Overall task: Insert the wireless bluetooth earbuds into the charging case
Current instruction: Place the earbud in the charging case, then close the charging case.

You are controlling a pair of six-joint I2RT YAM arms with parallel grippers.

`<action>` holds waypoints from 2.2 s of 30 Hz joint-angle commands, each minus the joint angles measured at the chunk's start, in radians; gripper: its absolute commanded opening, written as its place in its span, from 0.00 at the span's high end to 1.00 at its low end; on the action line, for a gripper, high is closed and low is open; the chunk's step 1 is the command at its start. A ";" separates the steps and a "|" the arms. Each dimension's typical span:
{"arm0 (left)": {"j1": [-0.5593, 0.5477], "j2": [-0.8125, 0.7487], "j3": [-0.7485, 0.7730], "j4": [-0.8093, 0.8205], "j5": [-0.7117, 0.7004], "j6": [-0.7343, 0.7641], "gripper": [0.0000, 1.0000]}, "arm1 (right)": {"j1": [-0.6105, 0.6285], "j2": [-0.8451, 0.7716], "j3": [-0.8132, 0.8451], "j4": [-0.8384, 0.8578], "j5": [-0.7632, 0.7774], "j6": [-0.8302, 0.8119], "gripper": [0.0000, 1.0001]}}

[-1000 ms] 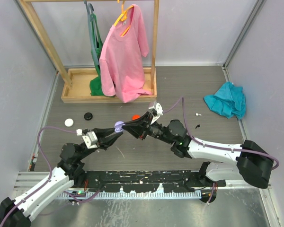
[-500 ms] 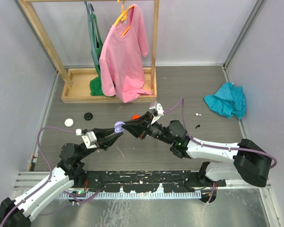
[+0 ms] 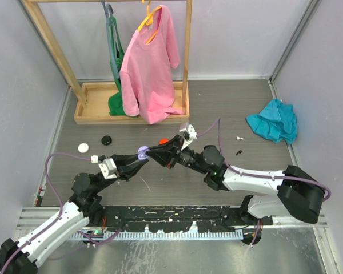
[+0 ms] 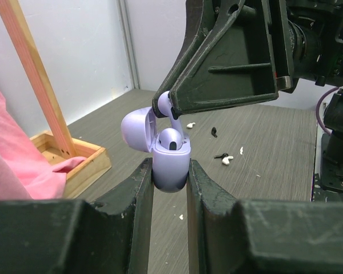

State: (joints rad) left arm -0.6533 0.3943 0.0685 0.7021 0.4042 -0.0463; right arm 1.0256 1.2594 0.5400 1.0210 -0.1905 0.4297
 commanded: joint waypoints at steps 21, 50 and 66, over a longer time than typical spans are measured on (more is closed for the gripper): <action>-0.003 -0.007 0.017 0.080 -0.009 -0.027 1.00 | -0.020 -0.074 -0.003 -0.101 -0.011 -0.064 0.50; -0.003 0.191 0.105 0.088 0.186 -0.080 1.00 | -0.259 0.031 0.346 -0.698 -0.737 -0.170 0.26; -0.003 0.262 0.160 -0.022 0.099 -0.091 1.00 | -0.261 -0.039 0.310 -0.739 -0.700 -0.247 0.28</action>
State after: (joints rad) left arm -0.6544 0.6388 0.1753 0.6781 0.5423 -0.1253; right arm 0.7639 1.2846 0.8413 0.2520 -0.9184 0.2180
